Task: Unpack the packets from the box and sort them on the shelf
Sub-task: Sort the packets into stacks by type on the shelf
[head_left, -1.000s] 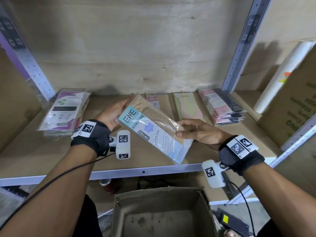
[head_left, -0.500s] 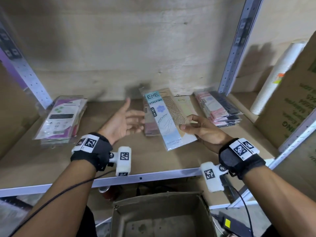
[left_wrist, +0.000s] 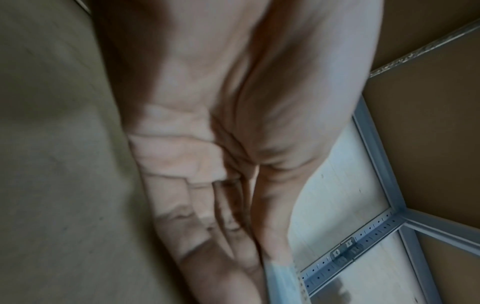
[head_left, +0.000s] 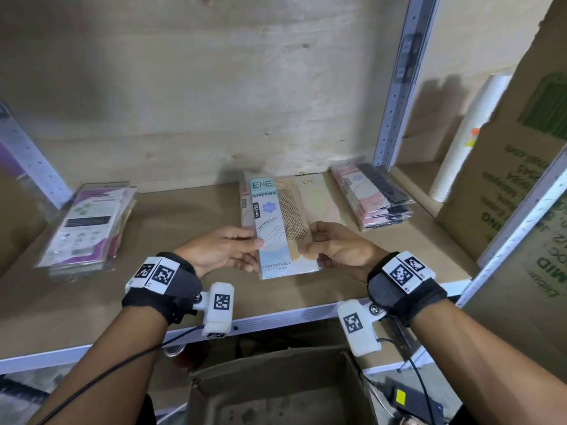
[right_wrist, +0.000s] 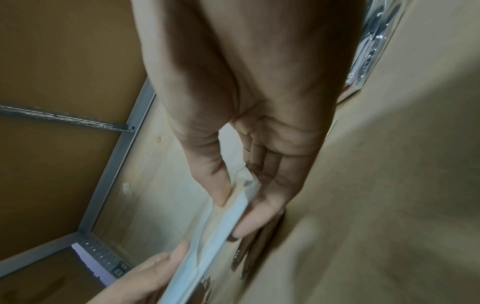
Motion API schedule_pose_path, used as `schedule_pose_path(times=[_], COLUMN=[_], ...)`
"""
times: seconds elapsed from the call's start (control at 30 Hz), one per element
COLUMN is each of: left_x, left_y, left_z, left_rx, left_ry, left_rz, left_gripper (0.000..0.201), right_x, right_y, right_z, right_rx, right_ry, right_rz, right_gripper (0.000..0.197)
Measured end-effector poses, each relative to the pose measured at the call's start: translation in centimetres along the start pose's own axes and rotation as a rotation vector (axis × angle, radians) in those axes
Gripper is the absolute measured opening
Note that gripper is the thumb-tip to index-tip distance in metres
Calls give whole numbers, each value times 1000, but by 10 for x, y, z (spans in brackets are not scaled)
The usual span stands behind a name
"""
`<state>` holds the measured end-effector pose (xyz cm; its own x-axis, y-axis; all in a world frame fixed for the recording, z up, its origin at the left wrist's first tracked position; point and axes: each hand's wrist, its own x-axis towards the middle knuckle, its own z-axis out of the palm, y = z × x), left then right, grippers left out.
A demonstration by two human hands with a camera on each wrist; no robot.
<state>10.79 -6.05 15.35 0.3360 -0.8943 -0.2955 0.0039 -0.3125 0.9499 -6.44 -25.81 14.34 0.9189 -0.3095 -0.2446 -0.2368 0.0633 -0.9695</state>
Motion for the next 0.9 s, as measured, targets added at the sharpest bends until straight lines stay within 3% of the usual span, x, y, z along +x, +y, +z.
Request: schedule_pose_path(times=[0.1,0.3,0.5,0.73,0.9], left_x=[-2,-5,-2,-4,-7], left_y=[1,0,-16,-40,-48], left_z=[-10,-50,-92,-123,-129], left_rx=[-16,-28,68,165,157], left_ry=[76,417,643,703,743], left_rz=[39,101,-63,-180,-237], left_gripper=[32,16,9,18,13], right_x=[2,36,84,104,103], right_y=[-13,-50,-70,-71,-74], right_z=[7,47,96,134,147], right_rx=[-5,-221,-473,-718,-862], right_ry=[23,137,201,134,86], right_rz=[-12,-80,-50,55,104], right_gripper=[31,28,41,46,46])
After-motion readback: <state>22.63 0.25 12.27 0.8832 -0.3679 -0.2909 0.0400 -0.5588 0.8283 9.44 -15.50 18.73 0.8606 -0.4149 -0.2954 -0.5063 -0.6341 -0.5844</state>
